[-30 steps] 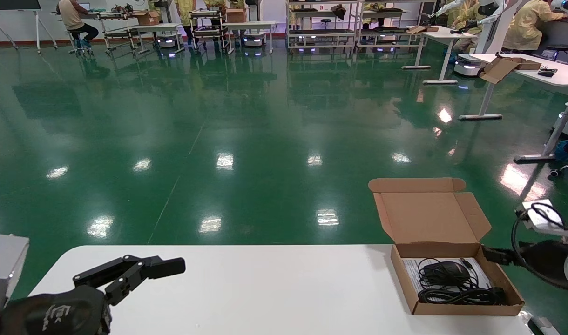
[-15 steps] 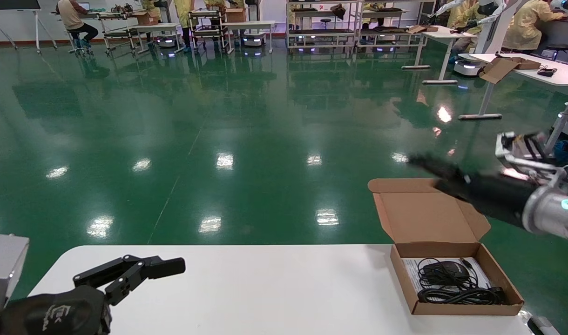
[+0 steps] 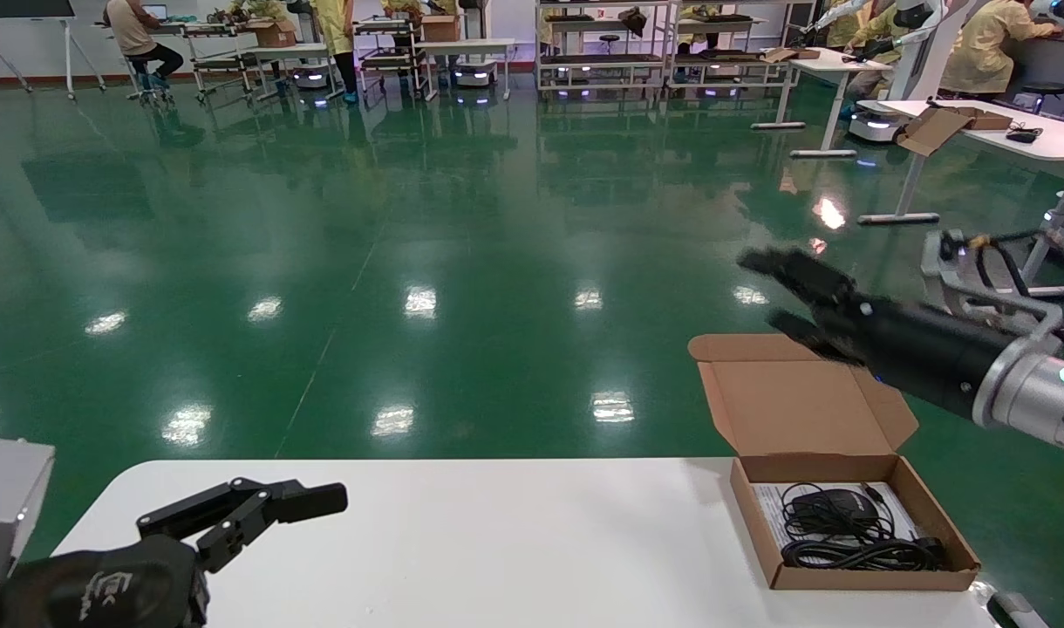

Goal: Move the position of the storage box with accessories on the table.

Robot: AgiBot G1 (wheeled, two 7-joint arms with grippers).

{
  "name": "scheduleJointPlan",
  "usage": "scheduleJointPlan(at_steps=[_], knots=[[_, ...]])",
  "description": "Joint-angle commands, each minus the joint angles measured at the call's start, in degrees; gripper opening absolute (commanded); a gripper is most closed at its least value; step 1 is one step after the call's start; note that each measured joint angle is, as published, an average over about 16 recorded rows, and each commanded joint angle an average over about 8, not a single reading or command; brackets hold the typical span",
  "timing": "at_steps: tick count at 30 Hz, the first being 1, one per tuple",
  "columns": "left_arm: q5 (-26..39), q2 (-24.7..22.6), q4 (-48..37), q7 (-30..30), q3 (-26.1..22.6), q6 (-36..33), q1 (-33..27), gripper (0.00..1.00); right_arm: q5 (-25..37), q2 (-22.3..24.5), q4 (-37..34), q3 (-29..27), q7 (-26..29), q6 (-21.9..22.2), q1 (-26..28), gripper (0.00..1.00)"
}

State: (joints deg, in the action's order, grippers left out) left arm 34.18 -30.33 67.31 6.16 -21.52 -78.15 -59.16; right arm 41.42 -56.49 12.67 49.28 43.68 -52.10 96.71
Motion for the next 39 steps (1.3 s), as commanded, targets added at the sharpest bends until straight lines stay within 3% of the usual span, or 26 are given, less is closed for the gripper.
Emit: scheduleJointPlan(at_steps=[1, 39], knots=[[0.00, 0.00, 0.00, 0.00, 0.00, 0.00, 0.00, 1.00, -0.09, 0.53, 1.49, -0.89, -0.79, -0.86, -0.87, 1.00], [0.00, 0.00, 0.00, 0.00, 0.00, 0.00, 0.00, 1.00, 0.28, 15.19, 43.09, -23.55, -23.29, -23.77, -24.87, 1.00]])
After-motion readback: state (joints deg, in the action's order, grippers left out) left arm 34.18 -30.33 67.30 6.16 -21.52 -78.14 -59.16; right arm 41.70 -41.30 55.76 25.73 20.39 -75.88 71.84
